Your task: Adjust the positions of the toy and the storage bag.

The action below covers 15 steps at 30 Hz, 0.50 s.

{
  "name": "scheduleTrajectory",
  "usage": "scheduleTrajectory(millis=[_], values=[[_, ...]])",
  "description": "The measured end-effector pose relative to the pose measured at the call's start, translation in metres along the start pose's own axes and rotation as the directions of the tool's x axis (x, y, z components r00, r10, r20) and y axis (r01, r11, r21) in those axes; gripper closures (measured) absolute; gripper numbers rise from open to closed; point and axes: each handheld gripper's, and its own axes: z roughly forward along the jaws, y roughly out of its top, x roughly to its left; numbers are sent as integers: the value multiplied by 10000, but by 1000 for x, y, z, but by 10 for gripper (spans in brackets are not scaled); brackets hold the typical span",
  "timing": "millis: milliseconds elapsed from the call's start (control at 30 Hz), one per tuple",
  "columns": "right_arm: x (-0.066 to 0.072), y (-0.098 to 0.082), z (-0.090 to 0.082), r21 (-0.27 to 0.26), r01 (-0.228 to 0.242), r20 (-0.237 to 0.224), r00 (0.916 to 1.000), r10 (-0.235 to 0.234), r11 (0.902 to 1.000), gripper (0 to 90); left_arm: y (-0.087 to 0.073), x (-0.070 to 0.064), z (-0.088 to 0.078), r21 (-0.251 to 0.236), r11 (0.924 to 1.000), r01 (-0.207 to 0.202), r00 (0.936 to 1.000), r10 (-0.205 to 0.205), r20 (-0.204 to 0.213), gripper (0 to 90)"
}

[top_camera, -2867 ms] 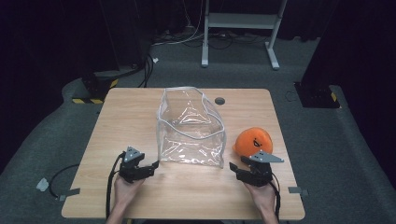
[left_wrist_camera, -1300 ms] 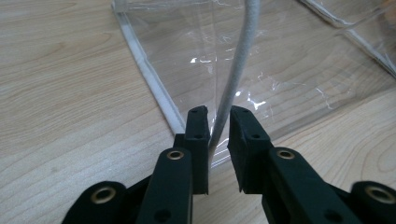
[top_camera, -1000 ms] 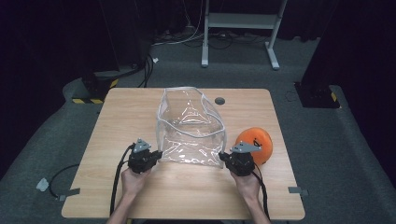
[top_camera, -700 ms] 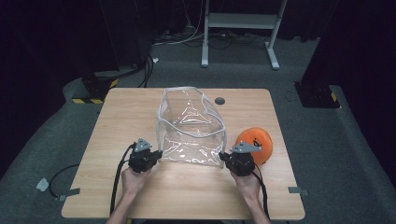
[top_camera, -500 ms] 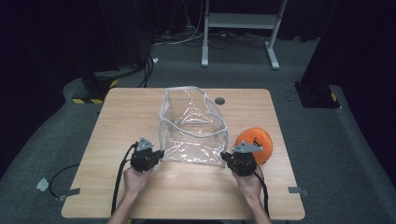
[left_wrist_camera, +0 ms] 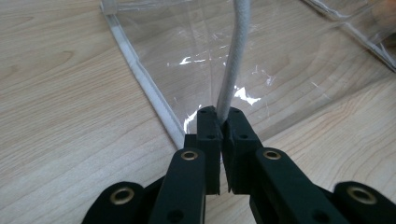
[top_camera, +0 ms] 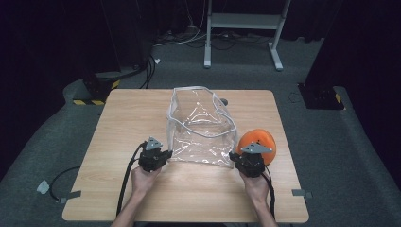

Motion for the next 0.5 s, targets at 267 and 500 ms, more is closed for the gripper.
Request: scheduleTrajectory(millis=[267,500], values=[[-6,1,1,14,-163,144,9998,162,9999,871,1,-4,5,-58,9998,176,9998,-176,14,854],[-10,0,1,-22,-275,155,9995,275,9996,868,2,-5,8,-16,10000,70,10000,-70,17,844]])
